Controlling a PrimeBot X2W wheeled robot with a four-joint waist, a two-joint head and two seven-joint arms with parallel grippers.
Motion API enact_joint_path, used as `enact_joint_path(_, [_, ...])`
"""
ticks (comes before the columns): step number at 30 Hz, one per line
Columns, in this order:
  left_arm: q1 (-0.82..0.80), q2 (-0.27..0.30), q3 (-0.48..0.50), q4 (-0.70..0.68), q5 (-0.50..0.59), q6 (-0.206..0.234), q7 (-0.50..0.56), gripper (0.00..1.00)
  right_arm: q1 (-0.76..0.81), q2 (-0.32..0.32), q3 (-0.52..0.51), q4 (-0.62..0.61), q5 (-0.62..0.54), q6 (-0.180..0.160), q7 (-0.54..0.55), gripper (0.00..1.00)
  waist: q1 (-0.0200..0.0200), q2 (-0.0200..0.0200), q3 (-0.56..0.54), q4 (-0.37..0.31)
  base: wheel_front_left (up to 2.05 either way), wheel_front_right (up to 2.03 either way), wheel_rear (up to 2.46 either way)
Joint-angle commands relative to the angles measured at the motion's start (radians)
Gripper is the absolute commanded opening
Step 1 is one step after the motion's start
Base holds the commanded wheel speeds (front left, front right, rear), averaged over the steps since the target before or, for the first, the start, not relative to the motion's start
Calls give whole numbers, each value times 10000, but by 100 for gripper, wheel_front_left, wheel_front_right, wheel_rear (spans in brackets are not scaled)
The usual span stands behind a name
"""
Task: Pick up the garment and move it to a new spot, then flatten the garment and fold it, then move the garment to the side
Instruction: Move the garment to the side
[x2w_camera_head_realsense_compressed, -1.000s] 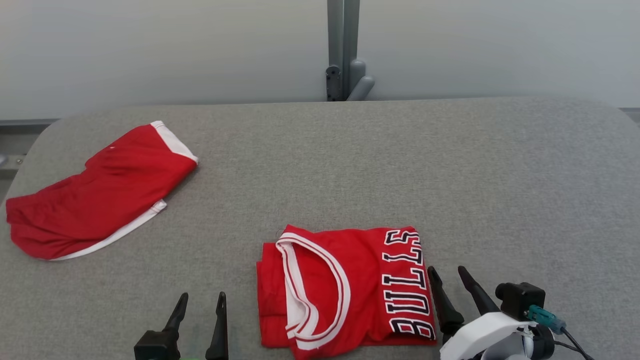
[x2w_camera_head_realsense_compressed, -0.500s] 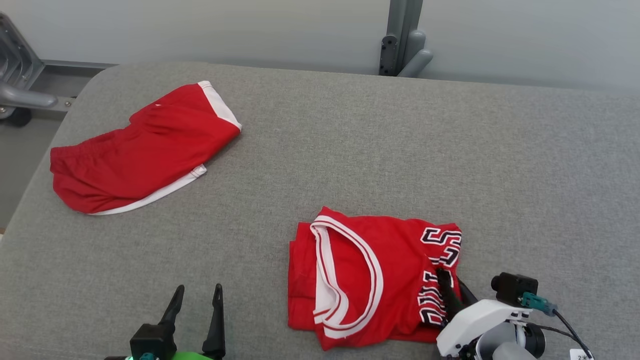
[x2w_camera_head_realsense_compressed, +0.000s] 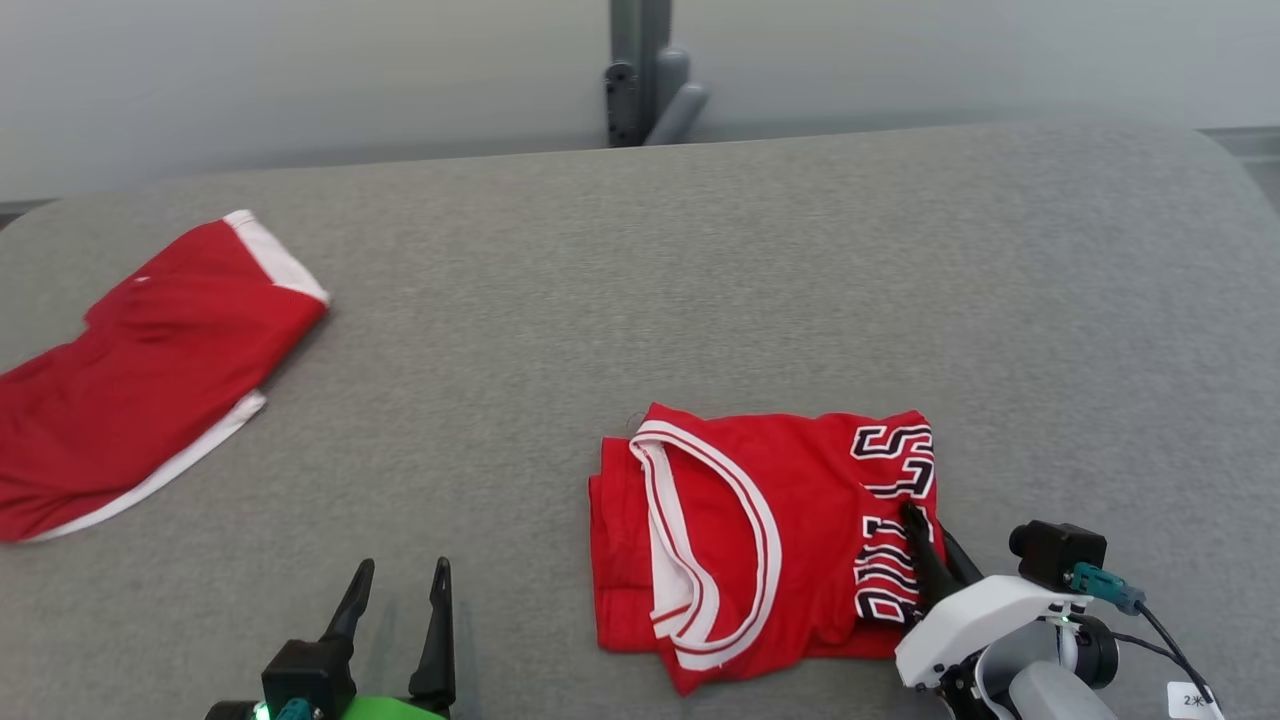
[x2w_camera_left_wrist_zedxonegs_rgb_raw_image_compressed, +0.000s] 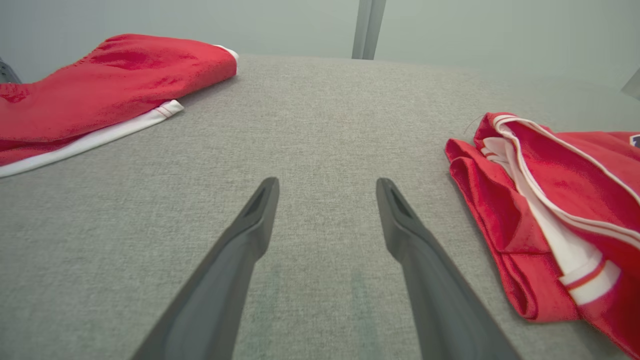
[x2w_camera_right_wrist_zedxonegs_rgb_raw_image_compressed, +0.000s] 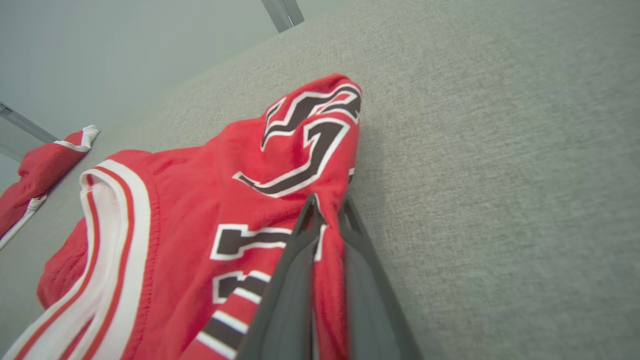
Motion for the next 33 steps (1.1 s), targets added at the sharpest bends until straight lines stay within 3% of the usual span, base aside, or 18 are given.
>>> enact_joint_path(1, [-240, 31, -35, -7, -37, -30, 1, 100, 91, -69, -24, -46, -98, -19, -28, 0, 0, 73, -449, -2417, 0, 0, 0])
enact_joint_path(9, [-670, 37, -306, -37, -93, 12, 1, 100, 163, -26, 231, -293, -21, -19, -27, 0, 0, 73, -205, -4527, 0, 0, 0])
enact_joint_path(16, [-938, 39, -444, -22, 137, -94, 2, 100, -29, 5, 422, -567, 114, -17, -27, 0, 0, 73, 203, -5074, 0, 0, 0])
enact_joint_path(23, [-1306, 42, -456, -3, 555, -220, 2, 100, -846, -62, 683, -759, -49, -16, -27, 0, 0, 73, 995, -4225, 0, 0, 0])
enact_joint_path(33, [-2205, 240, -445, -154, 1335, -511, 2, 100, -3807, -800, 531, 343, -725, -16, -29, 0, 0, 73, 2670, -1806, 0, 0, 0])
